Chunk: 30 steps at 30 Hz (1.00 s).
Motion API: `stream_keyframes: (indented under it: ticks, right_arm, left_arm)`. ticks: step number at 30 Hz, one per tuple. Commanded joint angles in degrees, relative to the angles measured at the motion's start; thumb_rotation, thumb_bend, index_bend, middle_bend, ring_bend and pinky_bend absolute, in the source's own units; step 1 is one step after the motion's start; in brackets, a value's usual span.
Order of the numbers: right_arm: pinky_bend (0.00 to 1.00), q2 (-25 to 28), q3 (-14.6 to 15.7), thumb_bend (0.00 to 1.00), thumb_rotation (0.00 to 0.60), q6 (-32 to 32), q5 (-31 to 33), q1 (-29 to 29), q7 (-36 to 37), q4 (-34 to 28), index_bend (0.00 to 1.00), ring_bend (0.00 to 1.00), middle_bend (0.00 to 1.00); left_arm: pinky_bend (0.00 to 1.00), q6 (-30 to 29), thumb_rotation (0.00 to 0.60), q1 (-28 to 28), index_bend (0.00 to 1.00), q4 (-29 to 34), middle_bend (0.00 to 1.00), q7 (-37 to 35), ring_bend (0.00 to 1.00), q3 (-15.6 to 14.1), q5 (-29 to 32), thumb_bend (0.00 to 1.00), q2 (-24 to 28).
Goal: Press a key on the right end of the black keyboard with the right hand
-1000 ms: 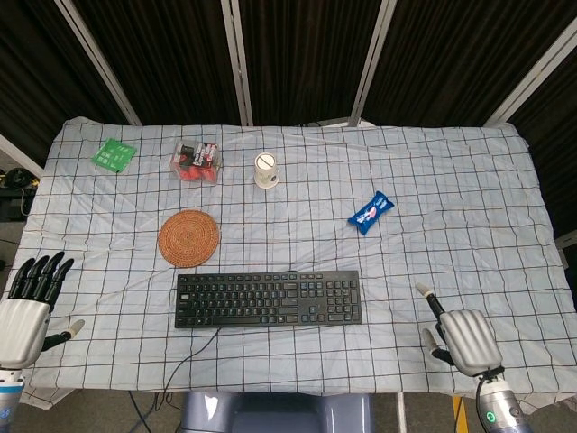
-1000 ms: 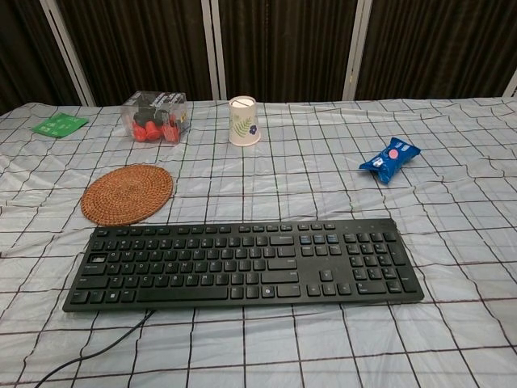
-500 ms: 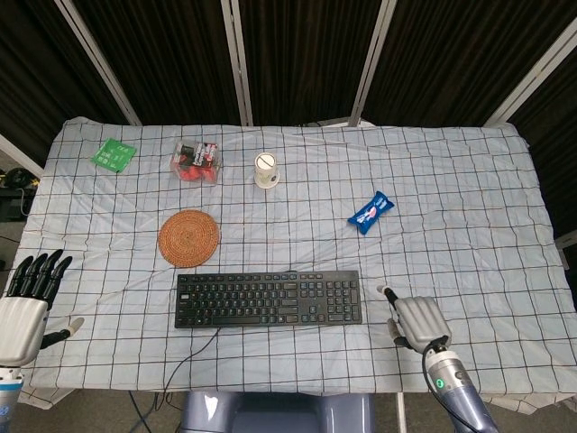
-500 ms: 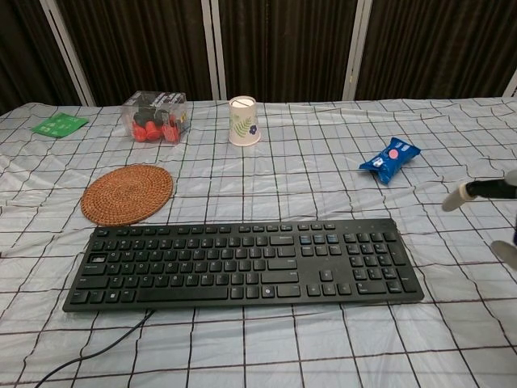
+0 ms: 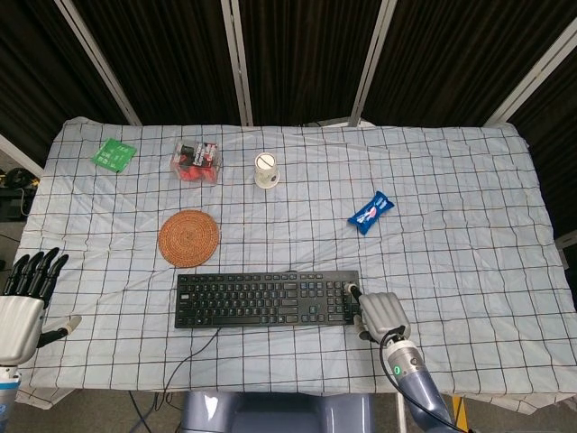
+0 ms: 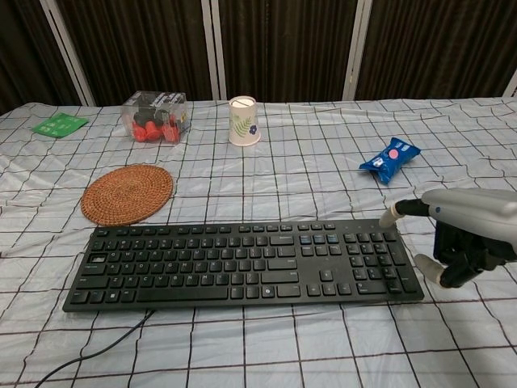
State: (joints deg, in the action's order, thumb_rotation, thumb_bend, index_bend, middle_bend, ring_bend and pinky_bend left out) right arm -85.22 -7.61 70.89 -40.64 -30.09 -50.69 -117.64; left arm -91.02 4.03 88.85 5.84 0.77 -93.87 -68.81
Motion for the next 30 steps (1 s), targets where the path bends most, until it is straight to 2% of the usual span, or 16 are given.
stream_keyframes:
  ticks: [1,30]
  right_arm:
    - [0.81,-1.0,-0.3,0.57,0.600,0.6,1.6,-1.0,0.3,1.0,0.15,0.96,1.00]
    - [0.81,-6.4,0.9,0.57,0.600,2.2,6.3,-5.1,3.4,7.9,0.14,0.96,1.00]
  left_arm:
    - [0.00,0.1,0.600,0.1,0.00,0.1,0.00,-0.1,0.00,0.0,0.1,0.07,0.1]
    - [0.00,0.8,0.600,0.3,0.00,0.7,0.00,-0.9,0.00,0.0,0.6,0.08,0.4]
